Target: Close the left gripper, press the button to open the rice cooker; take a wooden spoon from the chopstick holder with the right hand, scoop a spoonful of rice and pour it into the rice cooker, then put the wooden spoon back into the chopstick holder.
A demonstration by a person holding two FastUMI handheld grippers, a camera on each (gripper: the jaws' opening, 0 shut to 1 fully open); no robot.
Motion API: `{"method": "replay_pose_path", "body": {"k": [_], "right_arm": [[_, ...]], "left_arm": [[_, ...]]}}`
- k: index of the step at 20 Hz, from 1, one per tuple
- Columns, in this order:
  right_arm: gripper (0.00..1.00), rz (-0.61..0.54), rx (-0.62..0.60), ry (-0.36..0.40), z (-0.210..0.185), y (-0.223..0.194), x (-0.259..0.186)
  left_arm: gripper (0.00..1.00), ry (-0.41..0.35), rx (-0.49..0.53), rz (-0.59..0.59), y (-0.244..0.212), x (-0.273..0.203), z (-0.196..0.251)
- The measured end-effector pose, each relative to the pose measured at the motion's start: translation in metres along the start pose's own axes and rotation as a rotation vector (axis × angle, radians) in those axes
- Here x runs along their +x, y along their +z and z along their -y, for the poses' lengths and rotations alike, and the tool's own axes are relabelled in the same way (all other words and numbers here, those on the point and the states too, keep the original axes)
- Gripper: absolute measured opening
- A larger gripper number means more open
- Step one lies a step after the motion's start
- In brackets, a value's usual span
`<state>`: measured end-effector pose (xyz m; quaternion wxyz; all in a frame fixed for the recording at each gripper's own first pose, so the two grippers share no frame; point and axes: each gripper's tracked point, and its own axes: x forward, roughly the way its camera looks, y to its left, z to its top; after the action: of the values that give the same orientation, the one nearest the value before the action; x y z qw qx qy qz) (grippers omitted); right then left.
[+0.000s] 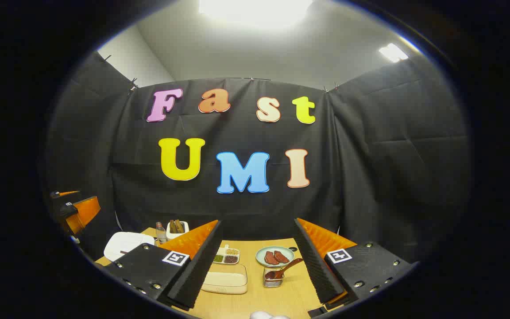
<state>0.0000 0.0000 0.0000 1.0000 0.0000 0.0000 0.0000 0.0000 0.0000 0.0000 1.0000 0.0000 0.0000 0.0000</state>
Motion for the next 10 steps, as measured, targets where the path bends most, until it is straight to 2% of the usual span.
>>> {"method": "replay_pose_path", "body": {"k": [10], "right_arm": [[0.97, 0.005, -0.005, 0.004, 0.0006, 0.0035, -0.005]], "left_arm": [[0.97, 0.01, 0.003, 0.019, 0.0015, 0.0032, -0.0012]]}}
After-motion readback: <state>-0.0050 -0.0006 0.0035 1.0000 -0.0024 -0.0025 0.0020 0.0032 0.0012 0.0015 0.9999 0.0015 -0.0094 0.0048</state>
